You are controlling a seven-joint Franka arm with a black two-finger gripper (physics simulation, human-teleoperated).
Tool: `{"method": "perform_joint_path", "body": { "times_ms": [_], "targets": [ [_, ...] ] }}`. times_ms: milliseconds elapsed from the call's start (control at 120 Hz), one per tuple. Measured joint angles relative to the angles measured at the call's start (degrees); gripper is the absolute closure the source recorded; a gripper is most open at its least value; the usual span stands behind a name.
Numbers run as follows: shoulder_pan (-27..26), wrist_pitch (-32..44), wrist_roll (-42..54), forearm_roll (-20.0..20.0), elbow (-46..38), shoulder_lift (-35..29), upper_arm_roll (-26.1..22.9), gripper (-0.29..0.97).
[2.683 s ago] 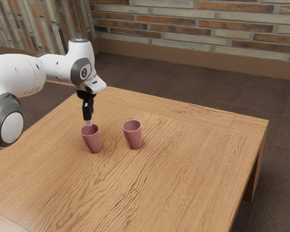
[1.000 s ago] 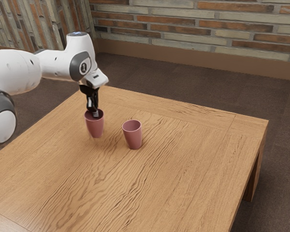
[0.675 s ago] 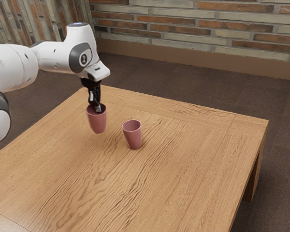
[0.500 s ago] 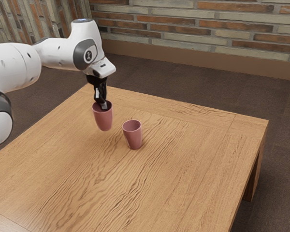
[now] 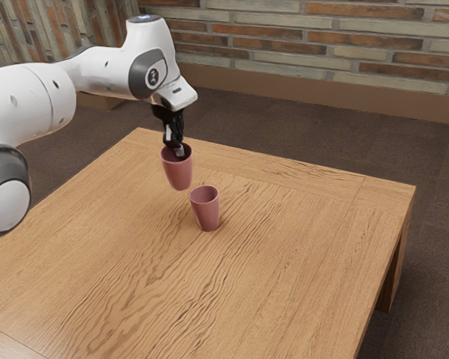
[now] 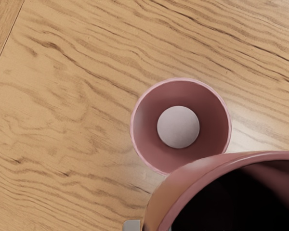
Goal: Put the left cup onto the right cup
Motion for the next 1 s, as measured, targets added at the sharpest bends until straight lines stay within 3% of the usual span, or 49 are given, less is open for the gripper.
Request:
{"method": "perform_joint_path", "body": {
  "times_ms": [1000],
  "targets": [
    [-1.62,0.52,-0.1,-1.81,5.46,5.87,-0.08,0.79]
  ]
}}
